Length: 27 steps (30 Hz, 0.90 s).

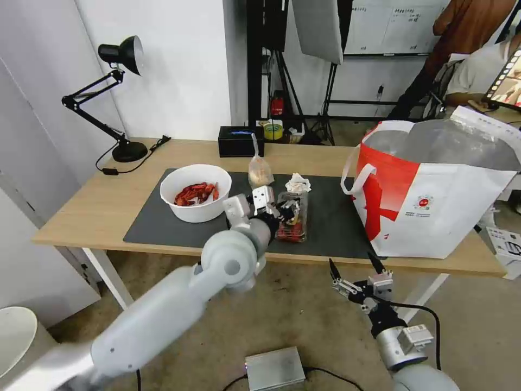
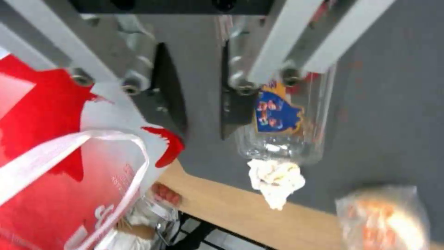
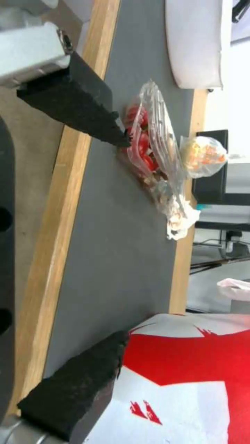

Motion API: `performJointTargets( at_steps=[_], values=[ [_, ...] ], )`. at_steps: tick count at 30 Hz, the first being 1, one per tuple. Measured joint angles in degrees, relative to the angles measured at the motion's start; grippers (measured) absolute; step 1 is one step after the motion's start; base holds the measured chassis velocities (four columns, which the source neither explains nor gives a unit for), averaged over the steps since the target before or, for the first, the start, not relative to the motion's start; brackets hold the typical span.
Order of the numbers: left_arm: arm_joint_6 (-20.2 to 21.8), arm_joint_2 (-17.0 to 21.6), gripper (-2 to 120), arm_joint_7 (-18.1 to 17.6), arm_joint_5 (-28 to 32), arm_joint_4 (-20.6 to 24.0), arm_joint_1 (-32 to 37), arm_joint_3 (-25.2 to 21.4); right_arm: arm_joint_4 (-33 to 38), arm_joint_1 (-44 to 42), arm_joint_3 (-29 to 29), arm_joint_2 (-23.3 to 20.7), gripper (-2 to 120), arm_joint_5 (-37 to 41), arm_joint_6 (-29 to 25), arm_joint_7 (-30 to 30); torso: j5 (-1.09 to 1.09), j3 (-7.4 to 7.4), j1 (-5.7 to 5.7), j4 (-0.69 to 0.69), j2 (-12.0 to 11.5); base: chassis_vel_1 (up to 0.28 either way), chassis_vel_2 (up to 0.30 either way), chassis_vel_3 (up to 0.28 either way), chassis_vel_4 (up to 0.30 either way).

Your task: Pick up the trash from the table and place it into the takeout bag.

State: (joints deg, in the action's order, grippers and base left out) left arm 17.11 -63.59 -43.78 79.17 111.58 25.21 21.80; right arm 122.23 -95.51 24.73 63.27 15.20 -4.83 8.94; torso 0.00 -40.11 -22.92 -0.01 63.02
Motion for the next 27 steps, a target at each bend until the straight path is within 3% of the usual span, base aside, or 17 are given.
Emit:
performJointTargets(
  at_steps=[5,27],
  values=[
    [2.3,1.1,1,1.4,-1.1,-1.5,-3.2,3.7,0.0,0.1,0.1,-0.1,100,0.1,0.0,0.1,0.00,0.00,0.00,0.00,0.0,0.000,0.000,0.000,0.000],
    [6.8,4.5,0,4.8,-7.5,-4.6,-4.1,10.3,0.9,1.5,0.5,-1.1,100,3.1,0.5,0.4,0.00,0.00,0.00,0.00,0.0,0.000,0.000,0.000,0.000]
  ],
)
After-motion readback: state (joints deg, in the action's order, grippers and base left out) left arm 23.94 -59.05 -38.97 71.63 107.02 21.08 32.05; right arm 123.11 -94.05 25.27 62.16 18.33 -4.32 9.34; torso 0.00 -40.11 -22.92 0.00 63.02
